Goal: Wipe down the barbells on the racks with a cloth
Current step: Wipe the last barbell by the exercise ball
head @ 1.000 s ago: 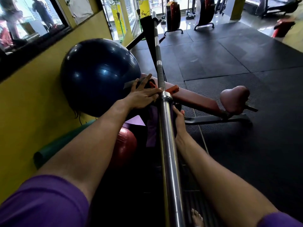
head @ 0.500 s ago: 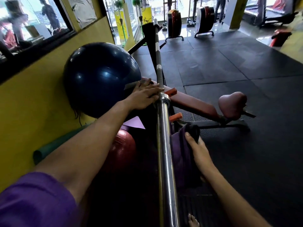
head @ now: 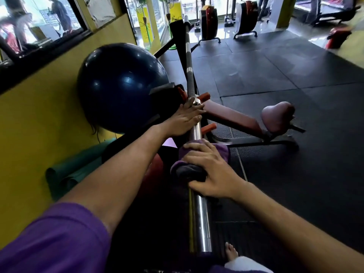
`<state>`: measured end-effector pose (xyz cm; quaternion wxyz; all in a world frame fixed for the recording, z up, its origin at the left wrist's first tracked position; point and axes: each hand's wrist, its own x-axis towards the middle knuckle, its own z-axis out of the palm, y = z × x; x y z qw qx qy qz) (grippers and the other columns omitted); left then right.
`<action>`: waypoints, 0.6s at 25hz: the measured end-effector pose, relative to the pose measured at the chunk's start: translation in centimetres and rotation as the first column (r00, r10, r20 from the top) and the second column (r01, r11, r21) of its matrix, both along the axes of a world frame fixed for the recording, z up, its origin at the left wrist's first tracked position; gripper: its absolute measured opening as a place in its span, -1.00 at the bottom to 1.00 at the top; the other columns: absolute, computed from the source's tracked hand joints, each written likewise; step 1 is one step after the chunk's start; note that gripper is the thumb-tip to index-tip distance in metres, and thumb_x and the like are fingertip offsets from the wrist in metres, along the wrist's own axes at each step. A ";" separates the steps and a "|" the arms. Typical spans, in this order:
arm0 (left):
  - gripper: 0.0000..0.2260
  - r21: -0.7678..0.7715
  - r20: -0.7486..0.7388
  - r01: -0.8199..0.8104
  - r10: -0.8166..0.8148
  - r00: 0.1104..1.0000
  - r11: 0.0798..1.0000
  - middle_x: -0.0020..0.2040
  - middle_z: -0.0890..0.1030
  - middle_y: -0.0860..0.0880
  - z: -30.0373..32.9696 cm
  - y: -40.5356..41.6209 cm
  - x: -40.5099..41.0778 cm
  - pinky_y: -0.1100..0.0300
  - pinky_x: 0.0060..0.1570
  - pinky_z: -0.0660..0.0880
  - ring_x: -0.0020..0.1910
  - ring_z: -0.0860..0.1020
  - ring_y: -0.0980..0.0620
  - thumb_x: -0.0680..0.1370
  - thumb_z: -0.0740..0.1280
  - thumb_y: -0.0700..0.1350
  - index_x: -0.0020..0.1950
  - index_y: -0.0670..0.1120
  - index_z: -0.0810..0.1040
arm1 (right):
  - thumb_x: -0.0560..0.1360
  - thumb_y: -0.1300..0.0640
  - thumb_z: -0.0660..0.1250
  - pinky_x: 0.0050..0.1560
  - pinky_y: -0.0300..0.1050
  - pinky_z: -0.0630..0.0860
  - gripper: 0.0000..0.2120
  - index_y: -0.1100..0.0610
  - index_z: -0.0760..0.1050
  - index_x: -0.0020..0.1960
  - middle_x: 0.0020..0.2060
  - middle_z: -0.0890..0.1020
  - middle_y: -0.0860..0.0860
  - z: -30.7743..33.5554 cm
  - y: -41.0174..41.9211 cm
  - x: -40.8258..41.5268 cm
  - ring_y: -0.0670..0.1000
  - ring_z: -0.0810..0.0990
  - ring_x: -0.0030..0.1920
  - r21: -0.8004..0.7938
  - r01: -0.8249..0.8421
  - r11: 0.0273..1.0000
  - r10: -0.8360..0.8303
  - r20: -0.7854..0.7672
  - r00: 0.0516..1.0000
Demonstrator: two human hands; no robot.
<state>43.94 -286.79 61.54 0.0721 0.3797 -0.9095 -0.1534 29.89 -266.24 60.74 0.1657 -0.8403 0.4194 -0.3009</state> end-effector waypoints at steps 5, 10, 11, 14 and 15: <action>-0.61 0.021 -0.008 -0.033 0.033 0.999 0.999 0.65 0.10 0.02 0.1 0.3 -0.3 -0.03 0.52 -0.29 0.62 -0.24 0.03 0.75 0.03 -0.04 0.57 -0.05 0.33 | 0.31 -0.22 0.29 0.55 0.26 0.01 -0.59 0.04 0.57 0.01 -0.02 0.60 -0.17 -0.7 8.9 0.8 -0.08 0.43 0.40 -0.041 -0.186 0.982 0.183 -0.062 0.981; -0.58 0.052 -0.008 -0.064 0.064 0.998 0.997 0.65 0.11 0.02 -0.5 0.0 -0.6 -0.18 0.55 -0.26 0.62 -0.25 0.00 0.72 0.03 0.03 0.54 -0.03 0.38 | 0.33 -0.12 0.43 0.52 0.26 0.15 -0.56 0.14 0.61 0.08 0.07 0.65 -0.01 -1.2 3.5 0.0 0.04 0.48 0.38 -0.097 -0.213 0.972 0.203 -0.099 0.974; -0.58 0.056 -0.009 -0.069 0.070 0.998 0.996 0.65 0.11 0.02 -0.5 0.0 -0.6 -0.21 0.55 -0.24 0.62 -0.24 -0.01 0.71 0.03 0.03 0.53 -0.03 0.39 | 0.33 -0.14 0.40 0.51 0.25 0.17 -0.54 0.15 0.63 0.09 0.13 0.64 0.03 -1.1 1.5 -0.1 0.03 0.47 0.39 -0.077 -0.147 0.986 0.141 -0.081 0.987; -0.59 0.073 -0.009 -0.087 0.088 0.996 0.994 0.66 0.07 0.02 -0.5 0.2 -0.7 -0.20 0.56 -0.25 0.62 -0.27 -0.03 0.73 0.04 -0.01 0.57 -0.05 0.34 | 0.34 -0.20 0.32 0.49 0.18 0.22 -0.53 0.14 0.65 0.03 0.22 0.61 0.07 0.2 -2.0 0.0 -0.01 0.44 0.40 0.049 0.023 0.999 -0.022 -0.034 0.999; -0.59 0.076 -0.013 -0.089 0.090 0.996 0.993 0.66 0.07 0.01 -0.5 0.2 -0.7 -0.22 0.56 -0.24 0.62 -0.28 -0.03 0.73 0.04 -0.01 0.57 -0.05 0.34 | 0.33 -0.21 0.31 0.49 0.18 0.22 -0.54 0.13 0.64 0.00 0.21 0.61 0.06 0.3 -1.6 0.3 0.00 0.45 0.39 0.047 0.035 0.998 -0.033 -0.036 0.999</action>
